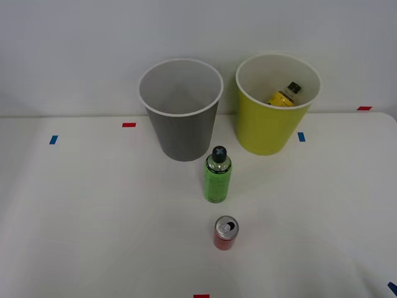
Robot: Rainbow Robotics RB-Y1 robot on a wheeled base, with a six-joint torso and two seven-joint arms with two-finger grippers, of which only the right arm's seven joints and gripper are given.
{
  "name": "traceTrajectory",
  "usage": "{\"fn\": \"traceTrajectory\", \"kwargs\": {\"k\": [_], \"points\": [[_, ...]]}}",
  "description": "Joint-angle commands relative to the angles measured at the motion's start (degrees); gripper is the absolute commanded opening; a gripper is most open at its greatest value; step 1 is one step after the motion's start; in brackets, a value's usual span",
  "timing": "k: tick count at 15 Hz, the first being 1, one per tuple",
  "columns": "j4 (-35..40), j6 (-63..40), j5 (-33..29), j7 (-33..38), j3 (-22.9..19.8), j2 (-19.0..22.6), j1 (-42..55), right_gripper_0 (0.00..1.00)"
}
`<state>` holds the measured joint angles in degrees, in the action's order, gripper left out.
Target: Put cans in the gray bin, plastic bottles in the light green bin
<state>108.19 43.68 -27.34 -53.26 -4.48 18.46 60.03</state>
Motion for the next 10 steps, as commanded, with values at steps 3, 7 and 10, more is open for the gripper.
{"fn": "traceTrajectory", "kwargs": {"k": [3,7,10], "points": [[0.0,0.0,0.0,0.0,0.0,0.0,0.0,1.0],[0.0,0.0,0.0,0.0,0.0,0.0,0.0,1.0],[0.0,0.0,0.0,0.0,0.0,0.0,0.0,1.0]]}}
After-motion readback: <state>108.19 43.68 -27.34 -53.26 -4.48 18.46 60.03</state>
